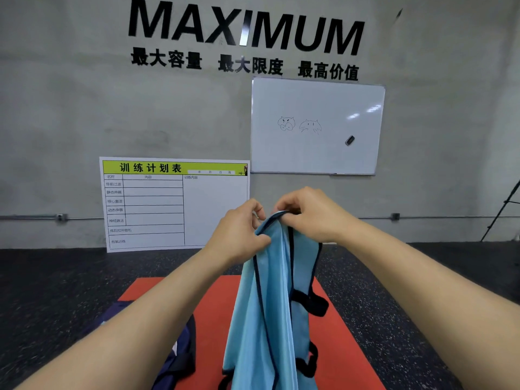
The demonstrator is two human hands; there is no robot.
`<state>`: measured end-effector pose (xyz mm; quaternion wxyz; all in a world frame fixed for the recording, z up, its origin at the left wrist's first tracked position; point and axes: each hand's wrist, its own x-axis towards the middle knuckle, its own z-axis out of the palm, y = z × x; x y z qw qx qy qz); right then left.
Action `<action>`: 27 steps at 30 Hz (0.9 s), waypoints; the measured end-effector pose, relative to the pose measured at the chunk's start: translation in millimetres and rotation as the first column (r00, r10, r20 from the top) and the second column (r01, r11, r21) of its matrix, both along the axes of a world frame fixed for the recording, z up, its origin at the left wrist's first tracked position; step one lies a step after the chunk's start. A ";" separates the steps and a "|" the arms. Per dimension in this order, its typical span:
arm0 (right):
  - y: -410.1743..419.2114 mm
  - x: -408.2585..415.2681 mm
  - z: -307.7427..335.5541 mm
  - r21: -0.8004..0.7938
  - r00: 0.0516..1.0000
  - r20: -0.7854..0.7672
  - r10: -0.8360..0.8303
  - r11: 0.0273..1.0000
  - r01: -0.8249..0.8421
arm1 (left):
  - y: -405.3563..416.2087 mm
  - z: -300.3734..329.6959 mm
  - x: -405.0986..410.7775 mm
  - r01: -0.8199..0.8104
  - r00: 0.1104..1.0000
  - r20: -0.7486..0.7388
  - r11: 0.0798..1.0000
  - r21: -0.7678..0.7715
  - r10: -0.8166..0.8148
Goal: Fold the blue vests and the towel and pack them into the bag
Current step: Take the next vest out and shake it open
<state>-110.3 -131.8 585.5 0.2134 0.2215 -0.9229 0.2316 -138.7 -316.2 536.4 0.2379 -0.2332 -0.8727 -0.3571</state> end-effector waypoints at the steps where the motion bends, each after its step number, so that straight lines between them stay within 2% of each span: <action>1: 0.5 0.0 2.1 -0.020 1.000 -0.015 -0.007 1.000 0.007 | -0.7 -1.2 -1.4 -0.020 1.000 0.006 1.000 0.000 0.020; 10: 22.3 -8.2 13.1 -0.185 0.996 0.024 -0.081 0.979 0.084 | -10.6 -11.4 -9.6 -0.008 0.998 0.070 1.000 0.011 0.007; 16: 32.7 -16.8 8.9 -0.262 0.994 0.058 -0.088 0.960 0.100 | -14.8 -18.4 -6.1 0.172 0.975 0.118 0.975 0.144 -0.189; 20: 39.5 -21.1 4.1 -0.309 0.998 0.035 -0.058 0.949 0.066 | -29.0 -15.7 -4.3 0.281 0.944 0.163 0.958 0.065 -0.288; 22: 45.8 -22.7 1.6 -0.328 0.998 0.023 -0.050 0.943 0.055 | -39.4 -14.6 -4.2 0.290 0.928 0.221 0.954 0.077 -0.300; 27: 62.1 -22.8 -2.5 -0.333 1.000 0.012 -0.009 0.943 0.013 | -71.8 -19.1 -6.7 0.358 0.823 0.408 0.918 0.171 -0.396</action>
